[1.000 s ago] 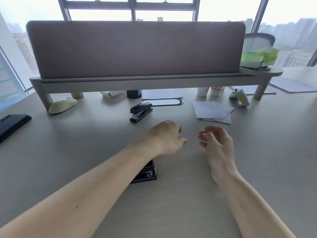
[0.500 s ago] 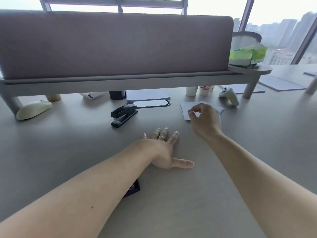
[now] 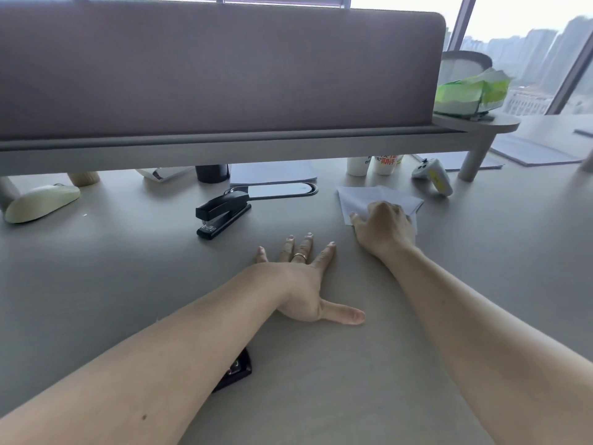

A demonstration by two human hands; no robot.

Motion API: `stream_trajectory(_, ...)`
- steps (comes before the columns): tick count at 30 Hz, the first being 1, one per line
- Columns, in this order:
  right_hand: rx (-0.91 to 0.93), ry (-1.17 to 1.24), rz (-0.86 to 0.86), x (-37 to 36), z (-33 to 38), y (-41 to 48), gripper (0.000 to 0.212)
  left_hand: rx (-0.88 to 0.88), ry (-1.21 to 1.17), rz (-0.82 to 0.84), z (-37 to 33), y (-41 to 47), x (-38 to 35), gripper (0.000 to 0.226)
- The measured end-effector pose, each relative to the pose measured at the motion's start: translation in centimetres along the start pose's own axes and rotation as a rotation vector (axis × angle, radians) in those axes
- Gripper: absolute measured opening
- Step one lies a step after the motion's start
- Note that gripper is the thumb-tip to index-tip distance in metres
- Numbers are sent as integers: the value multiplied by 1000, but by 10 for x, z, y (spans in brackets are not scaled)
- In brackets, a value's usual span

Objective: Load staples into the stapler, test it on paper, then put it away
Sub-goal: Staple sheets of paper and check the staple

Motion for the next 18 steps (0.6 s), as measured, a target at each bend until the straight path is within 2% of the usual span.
stream_trajectory(12,55,17,-67,-2,1,1,34,-2,-16,-9,-1,-1,0,128)
stream_trajectory(18,92,131,-98,4,1,-2,31,-2,-28,-7,-1,-1,-1,128)
Point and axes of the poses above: each hand's wrist, its own y-axis towards the middle knuckle, its own x-axis out of the back of the hand, z = x × y, the point moved 5 cm from there along y, towards the middle knuckle, and after that the axes turned 15 degrees about -x, right-handed, at the moved point
